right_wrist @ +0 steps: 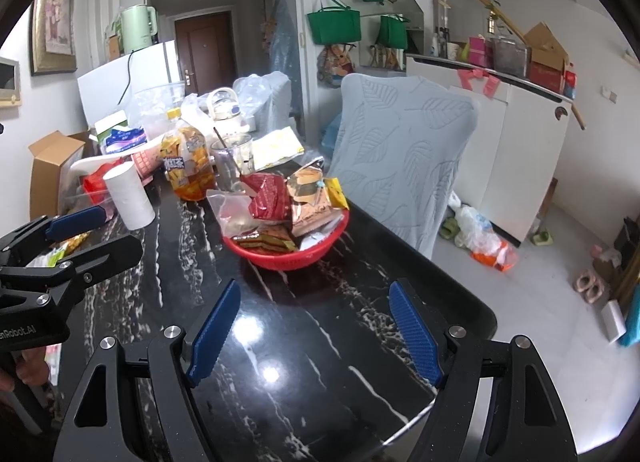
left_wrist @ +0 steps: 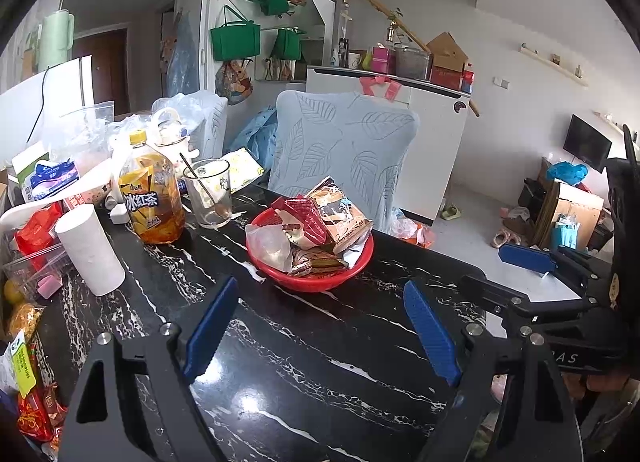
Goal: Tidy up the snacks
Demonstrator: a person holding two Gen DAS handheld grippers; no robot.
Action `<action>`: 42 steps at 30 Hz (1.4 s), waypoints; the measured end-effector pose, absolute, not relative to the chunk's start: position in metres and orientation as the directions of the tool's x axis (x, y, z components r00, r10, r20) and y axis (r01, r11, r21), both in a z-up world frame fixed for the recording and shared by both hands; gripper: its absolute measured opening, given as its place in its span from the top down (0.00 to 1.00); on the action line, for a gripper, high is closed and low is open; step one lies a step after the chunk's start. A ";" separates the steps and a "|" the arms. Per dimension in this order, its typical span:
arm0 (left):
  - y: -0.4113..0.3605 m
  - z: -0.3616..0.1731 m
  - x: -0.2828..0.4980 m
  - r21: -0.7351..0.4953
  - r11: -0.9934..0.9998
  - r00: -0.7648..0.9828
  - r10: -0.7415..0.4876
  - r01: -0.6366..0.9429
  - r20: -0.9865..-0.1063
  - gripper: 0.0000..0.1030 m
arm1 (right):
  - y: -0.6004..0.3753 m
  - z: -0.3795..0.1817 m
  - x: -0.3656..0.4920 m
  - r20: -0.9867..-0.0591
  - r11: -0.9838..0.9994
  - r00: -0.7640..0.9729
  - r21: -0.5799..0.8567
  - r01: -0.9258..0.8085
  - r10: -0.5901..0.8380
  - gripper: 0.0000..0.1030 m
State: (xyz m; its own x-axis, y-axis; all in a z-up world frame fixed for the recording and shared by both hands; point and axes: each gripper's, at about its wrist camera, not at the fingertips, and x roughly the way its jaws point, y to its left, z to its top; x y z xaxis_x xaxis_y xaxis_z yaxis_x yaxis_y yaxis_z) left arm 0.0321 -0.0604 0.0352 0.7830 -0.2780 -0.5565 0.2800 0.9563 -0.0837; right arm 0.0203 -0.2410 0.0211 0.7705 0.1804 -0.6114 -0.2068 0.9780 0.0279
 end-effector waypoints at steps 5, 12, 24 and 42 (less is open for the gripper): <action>-0.062 0.036 0.032 -0.081 0.956 0.782 -0.277 0.281 -0.558 0.18 | -0.241 0.022 0.020 -0.610 0.977 0.770 0.031 -0.211 0.185 0.25; -0.062 0.037 0.031 -0.078 0.956 0.781 -0.278 0.284 -0.558 0.18 | -0.241 0.022 0.020 -0.615 0.977 0.767 0.030 -0.211 0.184 0.25; -0.064 0.037 0.032 -0.073 0.956 0.775 -0.273 0.283 -0.570 0.18 | -0.243 0.021 0.021 -0.618 0.977 0.765 0.028 -0.210 0.182 0.25; -0.063 0.037 0.031 -0.062 0.958 0.778 -0.263 0.278 -0.571 0.18 | -0.243 0.018 0.023 -0.626 0.978 0.759 0.029 -0.207 0.179 0.25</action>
